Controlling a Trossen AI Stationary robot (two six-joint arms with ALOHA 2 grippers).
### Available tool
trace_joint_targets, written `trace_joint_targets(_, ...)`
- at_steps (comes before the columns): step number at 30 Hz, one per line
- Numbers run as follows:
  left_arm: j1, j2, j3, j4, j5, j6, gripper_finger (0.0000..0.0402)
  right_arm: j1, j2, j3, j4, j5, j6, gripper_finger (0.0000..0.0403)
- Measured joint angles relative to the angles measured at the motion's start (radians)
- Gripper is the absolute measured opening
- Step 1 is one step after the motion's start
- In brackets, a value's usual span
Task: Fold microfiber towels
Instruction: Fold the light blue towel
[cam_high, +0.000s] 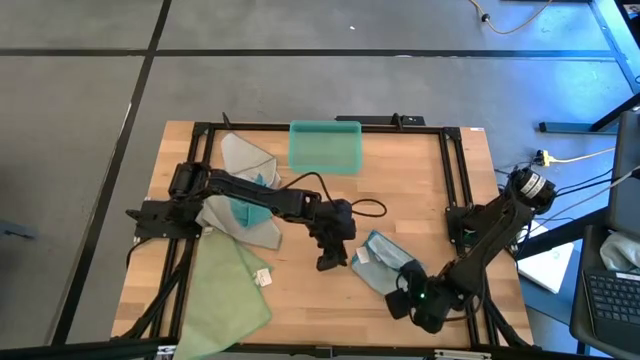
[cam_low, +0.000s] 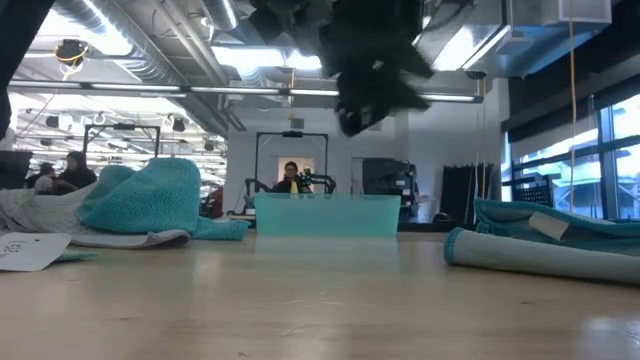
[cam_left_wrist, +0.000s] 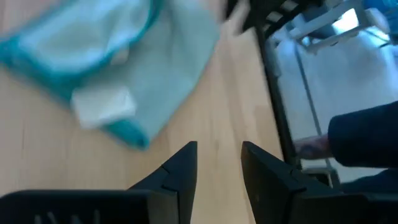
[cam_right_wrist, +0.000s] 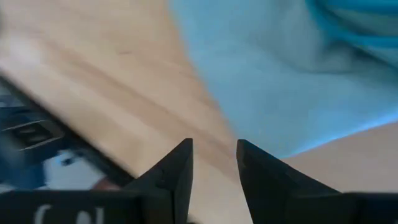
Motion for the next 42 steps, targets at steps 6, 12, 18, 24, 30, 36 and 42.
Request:
trace_joint_targets(6, -0.047, 0.031, 0.001, 0.109, -0.134, -0.028, 0.0116, -0.043, 0.001, -0.033, 0.02, -0.199, 0.038, 0.0126)
trace_joint_targets(12, -0.069, 0.096, 0.0, 0.199, -0.103, -0.13, 0.0116, -0.059, 0.001, 0.016, 0.023, -0.14, 0.025, 0.0126)
trace_joint_targets(18, -0.107, 0.129, 0.001, 0.383, -0.139, -0.02, 0.0116, -0.08, 0.001, 0.041, -0.062, -0.08, -0.007, 0.0126)
trace_joint_targets(24, -0.107, 0.207, 0.001, 0.399, -0.186, -0.011, 0.0116, -0.18, 0.001, 0.041, -0.194, -0.167, 0.014, 0.0126)
trace_joint_targets(30, -0.108, 0.244, 0.001, 0.399, -0.195, -0.011, 0.0116, -0.28, 0.001, 0.041, -0.091, -0.308, -0.044, 0.0126)
trace_joint_targets(36, -0.102, 0.247, 0.001, 0.4, -0.292, -0.002, 0.0116, -0.331, 0.017, 0.041, -0.07, -0.309, -0.028, 0.0126)
trace_joint_targets(42, -0.081, 0.247, 0.001, 0.406, -0.32, 0.013, 0.0116, -0.372, 0.07, 0.039, -0.096, -0.335, 0.016, 0.0126)
